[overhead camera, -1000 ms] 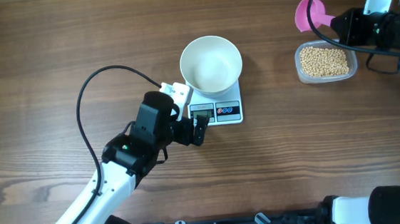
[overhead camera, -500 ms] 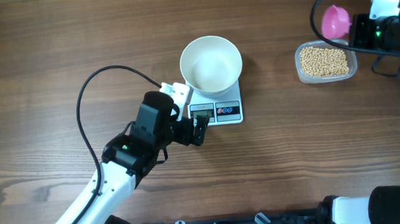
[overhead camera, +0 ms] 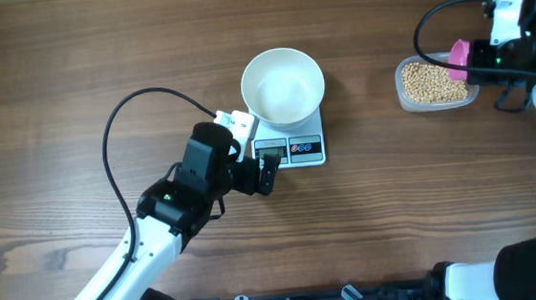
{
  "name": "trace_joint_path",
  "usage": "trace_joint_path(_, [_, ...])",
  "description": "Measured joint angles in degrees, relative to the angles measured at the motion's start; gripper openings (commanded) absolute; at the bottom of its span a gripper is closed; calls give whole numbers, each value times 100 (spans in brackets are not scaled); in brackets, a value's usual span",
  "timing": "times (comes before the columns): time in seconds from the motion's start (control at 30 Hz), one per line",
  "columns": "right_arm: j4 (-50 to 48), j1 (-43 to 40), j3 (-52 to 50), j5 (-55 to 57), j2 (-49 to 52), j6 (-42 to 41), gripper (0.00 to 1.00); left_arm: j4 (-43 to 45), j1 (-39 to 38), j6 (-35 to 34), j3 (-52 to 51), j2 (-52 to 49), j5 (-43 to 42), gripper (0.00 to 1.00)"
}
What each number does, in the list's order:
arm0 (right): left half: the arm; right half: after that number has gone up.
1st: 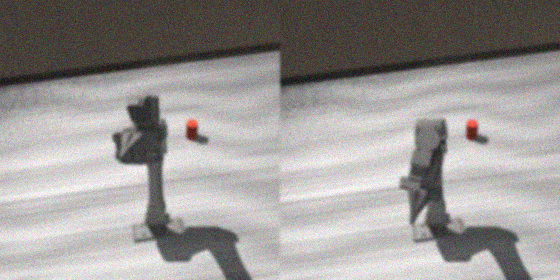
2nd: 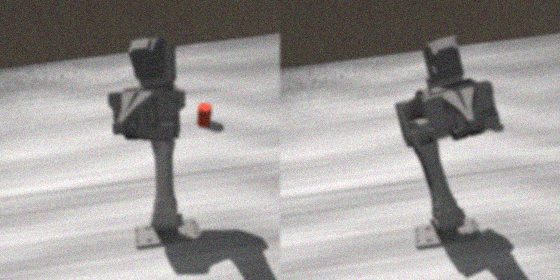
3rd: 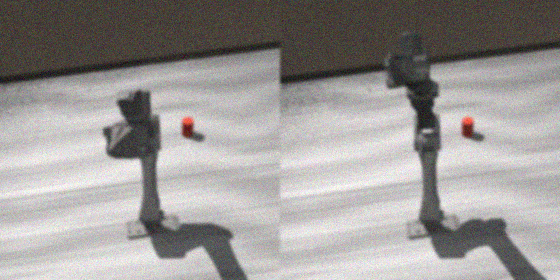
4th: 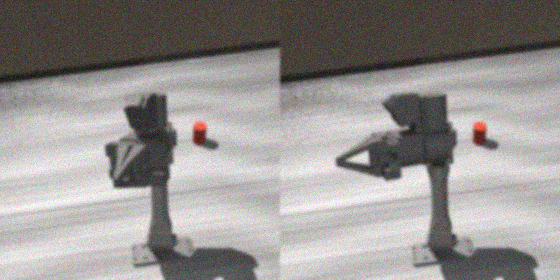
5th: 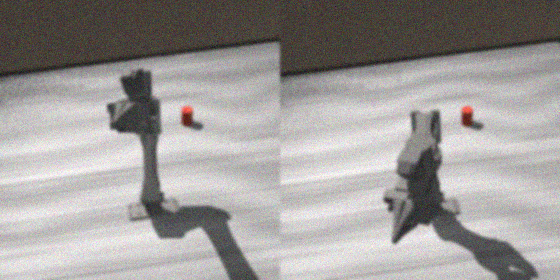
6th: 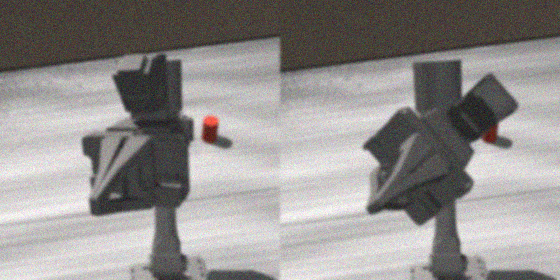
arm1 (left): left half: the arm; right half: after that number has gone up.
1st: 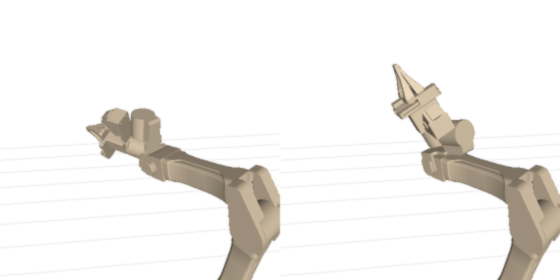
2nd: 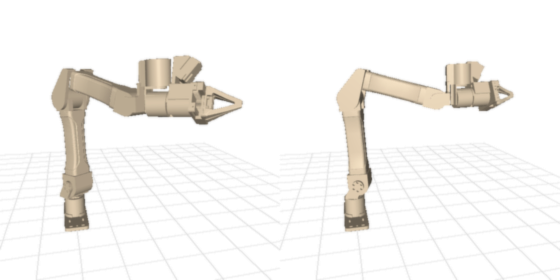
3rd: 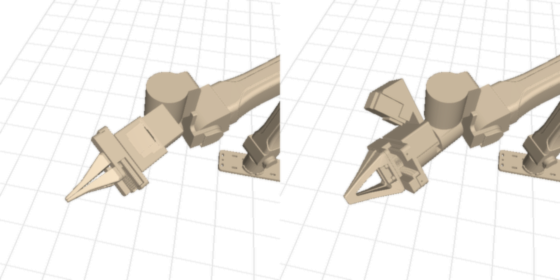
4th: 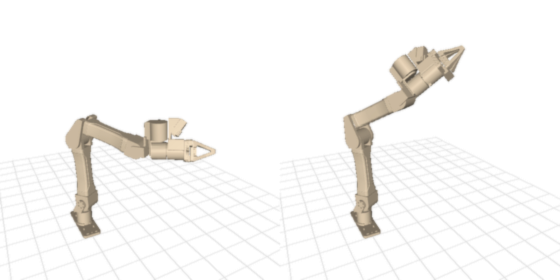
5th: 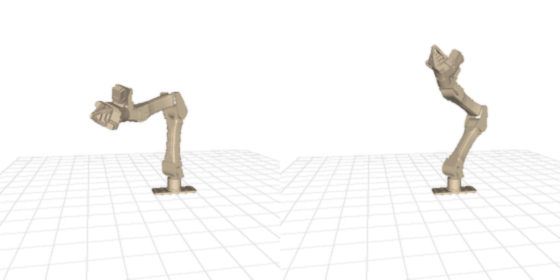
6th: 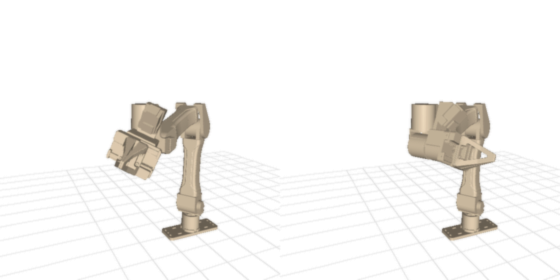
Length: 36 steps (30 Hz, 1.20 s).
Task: Scoop item into bowl and weigh 150g on scale
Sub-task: 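Lower the pink scoop into the soybeans with the right gripper and scoop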
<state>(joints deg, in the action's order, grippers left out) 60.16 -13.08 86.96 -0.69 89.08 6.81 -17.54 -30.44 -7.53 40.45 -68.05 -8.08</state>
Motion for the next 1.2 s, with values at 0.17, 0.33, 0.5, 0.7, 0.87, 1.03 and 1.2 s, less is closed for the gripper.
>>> trace_joint_path(0.17, [-313, 0, -302, 35, 9, 20, 4, 0, 0, 0, 0, 0, 0, 100])
trace_joint_path(0.33, [-627, 0, -656, 37, 9, 111, 4, 0, 0, 0, 0, 0, 0, 100])
trace_joint_path(0.5, [-820, 0, -859, 39, 13, 197, 4, 0, 0, 0, 0, 0, 0, 100])
trace_joint_path(0.7, [-1110, 2, -1099, 57, 13, 450, 4, 0, 0, 0, 0, 0, 0, 100])
trace_joint_path(0.87, [-1488, 2, -1440, 68, 13, 649, 4, 0, 0, 0, 0, 0, 0, 100])
trace_joint_path(1.03, [-1690, 2, -1672, 76, 20, 704, 4, 0, 0, 0, 0, 0, 0, 100])
trace_joint_path(1.2, [-1773, 2, -1797, 66, 20, 704, 4, 0, 0, 0, 0, 0, 0, 100])
